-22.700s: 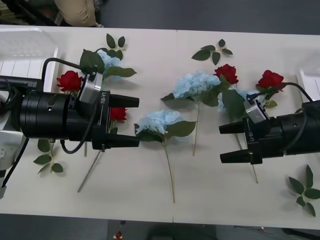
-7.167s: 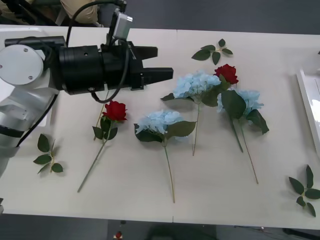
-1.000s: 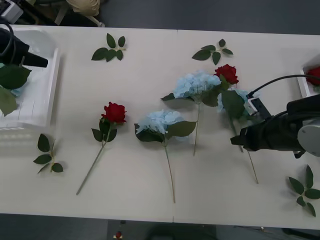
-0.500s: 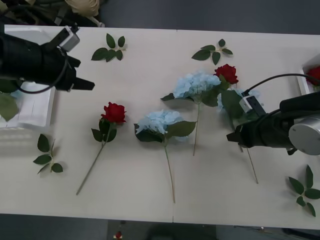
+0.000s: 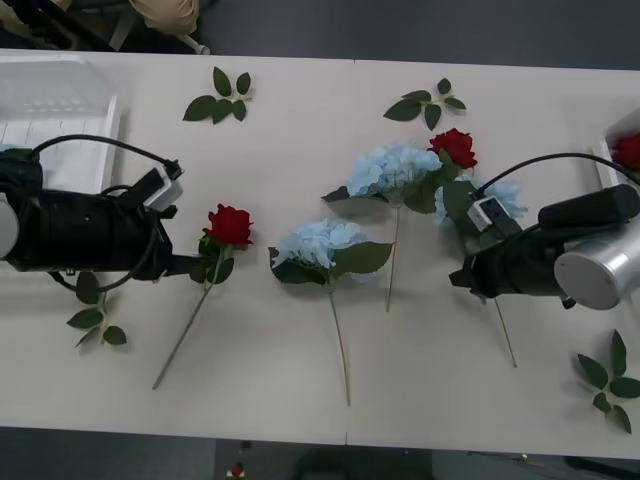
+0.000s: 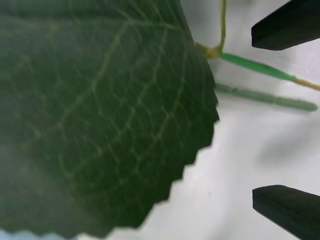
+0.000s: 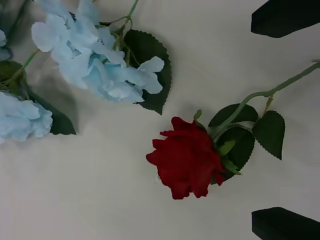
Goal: Put the red flowers into the right box and the blue flowers into the left box
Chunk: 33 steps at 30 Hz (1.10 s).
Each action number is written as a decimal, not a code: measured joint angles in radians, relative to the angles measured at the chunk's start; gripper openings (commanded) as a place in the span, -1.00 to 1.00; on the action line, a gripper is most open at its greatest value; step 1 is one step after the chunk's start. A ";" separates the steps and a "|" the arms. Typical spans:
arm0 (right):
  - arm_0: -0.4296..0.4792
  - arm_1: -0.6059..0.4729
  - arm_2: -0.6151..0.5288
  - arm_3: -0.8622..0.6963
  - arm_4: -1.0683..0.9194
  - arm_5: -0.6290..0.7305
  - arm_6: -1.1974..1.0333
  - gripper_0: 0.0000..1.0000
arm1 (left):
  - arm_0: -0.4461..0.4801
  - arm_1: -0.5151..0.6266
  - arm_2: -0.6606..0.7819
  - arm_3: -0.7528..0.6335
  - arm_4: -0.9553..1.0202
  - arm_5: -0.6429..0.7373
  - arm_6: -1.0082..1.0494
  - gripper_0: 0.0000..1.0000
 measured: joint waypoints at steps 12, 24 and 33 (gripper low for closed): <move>-0.042 0.040 0.022 0.057 0.018 0.000 0.000 -0.73 | 0.034 -0.167 0.000 -0.025 -0.262 0.056 0.001 1.00; -0.048 0.040 0.025 0.058 0.019 -0.001 0.000 -1.00 | 0.034 -0.206 -0.012 -0.025 -0.401 0.186 0.094 1.00; -0.048 0.040 0.024 0.059 0.028 -0.004 0.000 -1.00 | 0.033 -0.206 -0.104 -0.022 -0.503 0.186 0.096 1.00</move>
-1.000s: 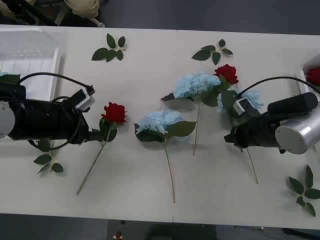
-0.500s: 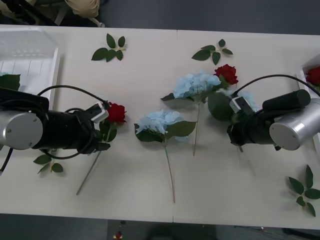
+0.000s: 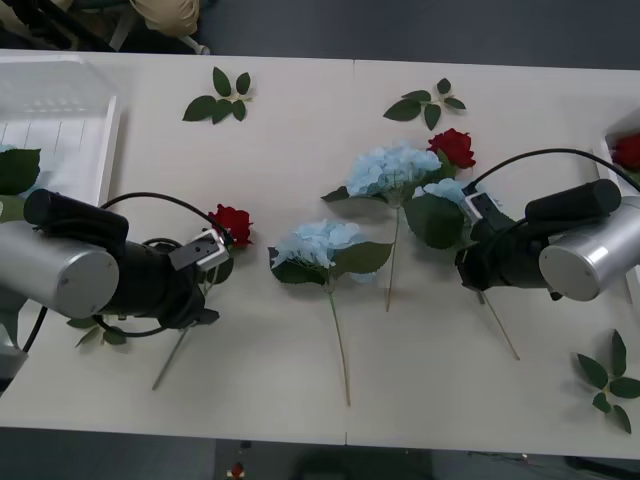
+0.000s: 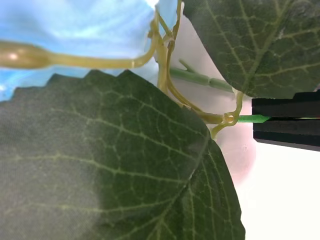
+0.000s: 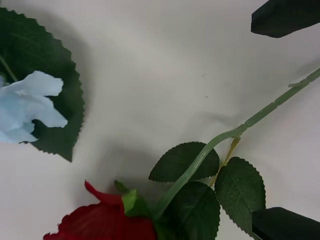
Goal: Put the red flowers into the right box and the blue flowers into the left box
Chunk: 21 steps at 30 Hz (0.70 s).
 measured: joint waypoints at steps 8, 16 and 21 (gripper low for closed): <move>0.001 -0.035 -0.010 -0.013 -0.128 -0.092 0.000 -1.00 | -0.043 -0.034 -0.019 0.123 0.018 0.000 0.013 1.00; 0.068 -0.154 -0.053 -0.132 -0.289 -0.214 0.000 -1.00 | -0.083 -0.055 -0.028 0.146 0.005 0.000 0.057 1.00; 0.196 -0.161 -0.213 -0.224 -0.363 -0.214 0.006 -1.00 | -0.109 -0.055 -0.060 0.188 0.000 -0.014 0.057 1.00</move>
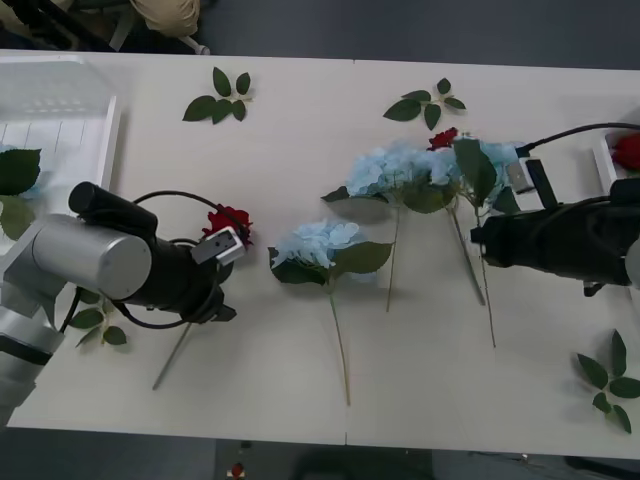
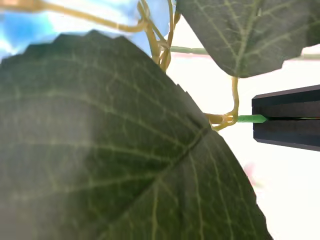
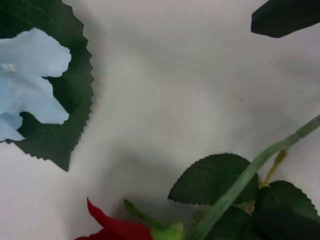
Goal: Put the red flowers into the right box and the blue flowers into the left box
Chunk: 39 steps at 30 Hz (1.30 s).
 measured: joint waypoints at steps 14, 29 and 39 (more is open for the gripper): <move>0.250 0.007 -0.308 -0.060 -0.561 -0.002 0.554 -1.00 | -0.005 0.000 -0.013 0.014 -0.044 -0.011 0.000 1.00; 0.254 0.111 -0.321 -0.060 -0.904 0.039 0.999 -1.00 | -0.005 0.076 0.025 -0.076 0.220 -0.030 0.000 1.00; 0.253 0.245 -0.321 -0.060 -0.976 0.077 1.192 -1.00 | 0.050 0.220 0.116 -0.245 0.564 -0.133 -0.003 1.00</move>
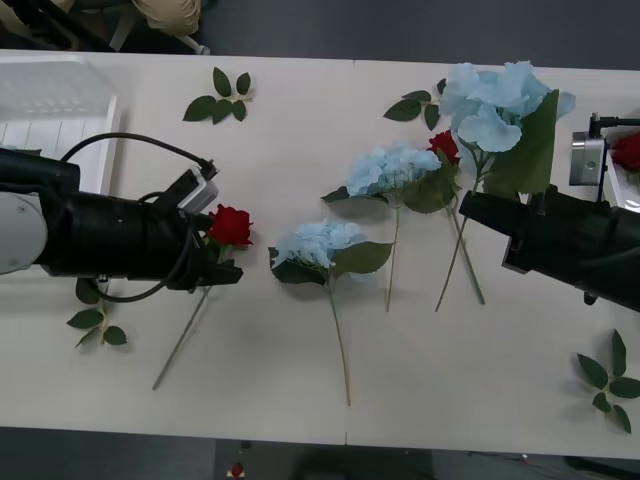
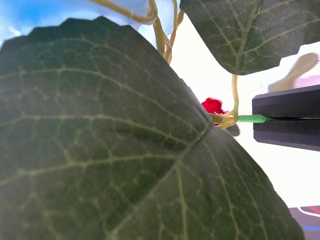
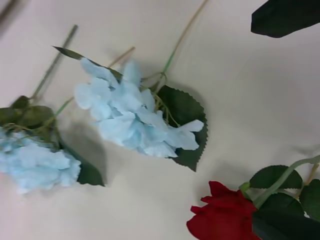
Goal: Put the red flowers into the right box and the blue flowers into the left box
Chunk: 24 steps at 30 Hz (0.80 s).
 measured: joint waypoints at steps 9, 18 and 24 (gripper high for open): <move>-0.015 0.158 0.000 0.000 -0.010 0.049 0.047 -1.00 | 0.003 -0.041 0.009 0.000 0.167 -0.086 -0.072 1.00; -0.062 0.271 0.004 0.000 -0.010 0.115 0.047 -1.00 | -0.022 -0.171 0.004 0.001 0.164 -0.092 -0.073 1.00; -0.111 0.288 0.036 0.008 -0.014 0.122 0.047 -1.00 | -0.062 -0.216 -0.044 0.001 0.103 -0.108 -0.073 1.00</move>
